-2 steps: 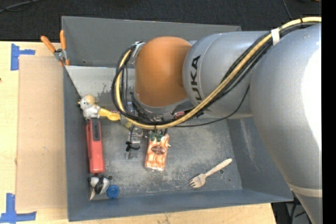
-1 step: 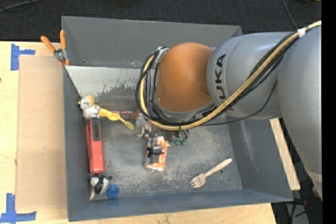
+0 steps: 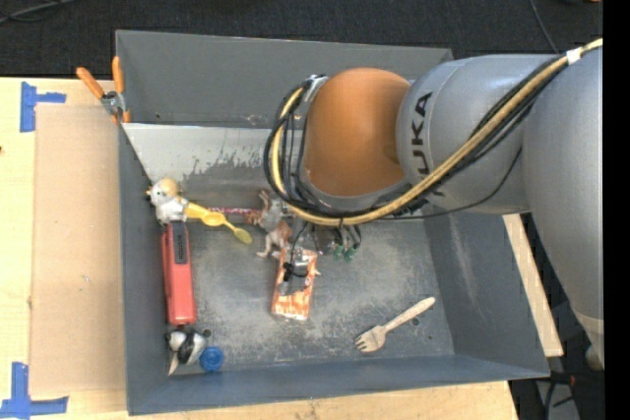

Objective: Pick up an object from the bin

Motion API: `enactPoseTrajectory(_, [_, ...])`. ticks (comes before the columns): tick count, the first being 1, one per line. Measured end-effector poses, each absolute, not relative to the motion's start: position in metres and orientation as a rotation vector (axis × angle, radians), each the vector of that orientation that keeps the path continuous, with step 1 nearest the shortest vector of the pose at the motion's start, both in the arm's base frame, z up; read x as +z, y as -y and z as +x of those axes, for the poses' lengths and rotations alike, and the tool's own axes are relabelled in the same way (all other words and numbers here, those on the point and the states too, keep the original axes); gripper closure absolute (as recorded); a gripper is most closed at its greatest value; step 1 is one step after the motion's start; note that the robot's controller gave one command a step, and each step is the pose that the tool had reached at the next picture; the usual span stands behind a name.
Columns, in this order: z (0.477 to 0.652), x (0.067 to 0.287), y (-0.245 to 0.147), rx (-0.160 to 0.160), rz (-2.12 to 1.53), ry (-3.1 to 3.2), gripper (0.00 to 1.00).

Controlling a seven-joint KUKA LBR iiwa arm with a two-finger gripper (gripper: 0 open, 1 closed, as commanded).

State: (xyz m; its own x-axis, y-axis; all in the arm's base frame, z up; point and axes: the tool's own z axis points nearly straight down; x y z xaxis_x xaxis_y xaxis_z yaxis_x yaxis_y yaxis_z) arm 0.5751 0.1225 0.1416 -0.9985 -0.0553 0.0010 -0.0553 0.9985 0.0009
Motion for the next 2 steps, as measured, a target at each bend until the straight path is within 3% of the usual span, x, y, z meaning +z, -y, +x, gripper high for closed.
enactPoseTrajectory(2, [0.548,0.118,-0.074,-0.005,0.089,3.140,0.00])
